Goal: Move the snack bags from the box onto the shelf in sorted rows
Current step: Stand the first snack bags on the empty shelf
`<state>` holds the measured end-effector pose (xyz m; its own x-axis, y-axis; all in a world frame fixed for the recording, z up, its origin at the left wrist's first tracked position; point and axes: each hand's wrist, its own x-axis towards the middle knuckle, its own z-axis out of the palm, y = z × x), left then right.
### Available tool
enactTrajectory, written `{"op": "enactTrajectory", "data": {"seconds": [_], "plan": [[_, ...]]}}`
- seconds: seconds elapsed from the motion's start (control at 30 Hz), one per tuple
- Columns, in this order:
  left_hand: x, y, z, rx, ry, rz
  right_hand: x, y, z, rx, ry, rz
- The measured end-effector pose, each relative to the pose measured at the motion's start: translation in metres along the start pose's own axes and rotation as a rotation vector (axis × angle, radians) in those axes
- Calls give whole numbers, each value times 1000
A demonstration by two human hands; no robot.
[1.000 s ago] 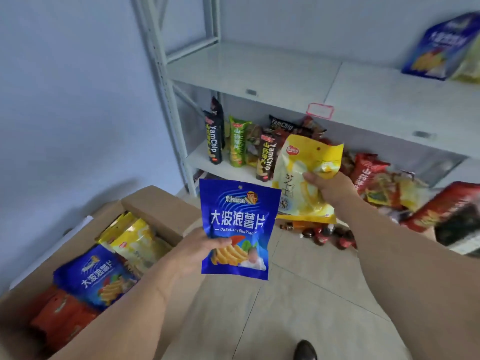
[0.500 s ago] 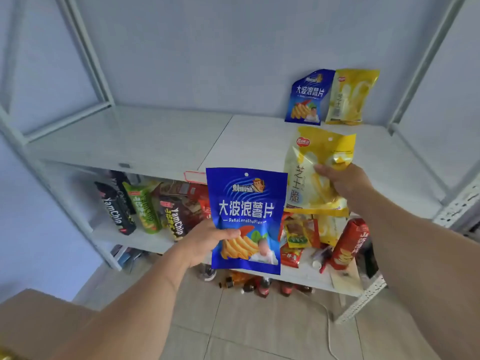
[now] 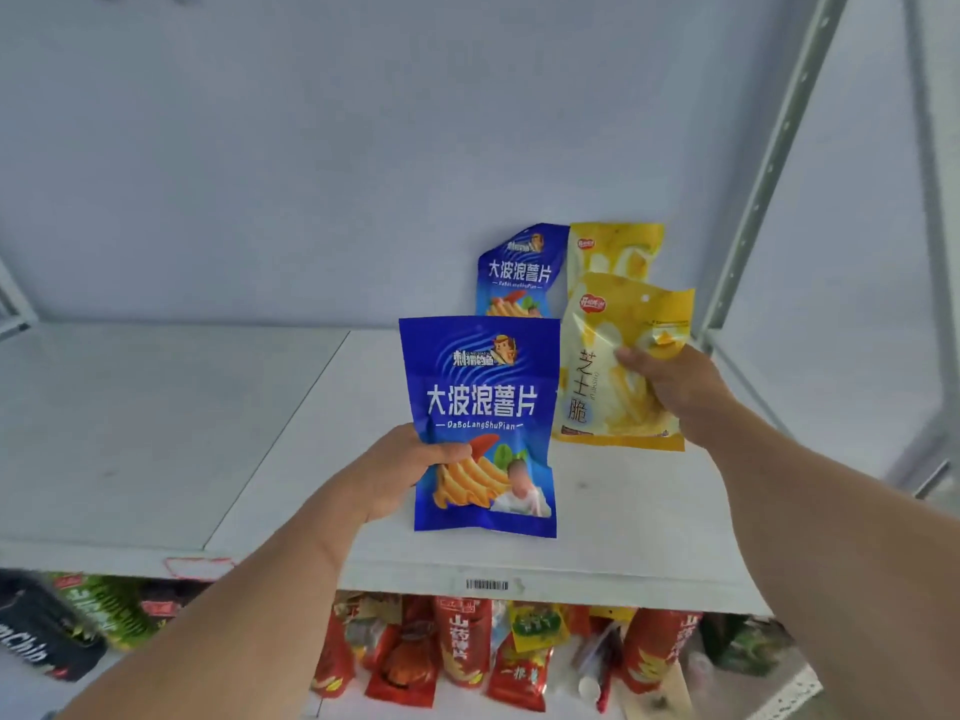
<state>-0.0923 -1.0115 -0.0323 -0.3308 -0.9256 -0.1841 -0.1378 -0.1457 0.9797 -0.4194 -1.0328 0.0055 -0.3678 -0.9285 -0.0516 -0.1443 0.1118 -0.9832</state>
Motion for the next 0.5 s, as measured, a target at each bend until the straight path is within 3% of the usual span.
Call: {"op": "enactTrajectory", "data": {"seconds": [0.5], "plan": [[192, 15, -3, -70, 105, -37, 211, 8, -3, 46, -25, -2]]}}
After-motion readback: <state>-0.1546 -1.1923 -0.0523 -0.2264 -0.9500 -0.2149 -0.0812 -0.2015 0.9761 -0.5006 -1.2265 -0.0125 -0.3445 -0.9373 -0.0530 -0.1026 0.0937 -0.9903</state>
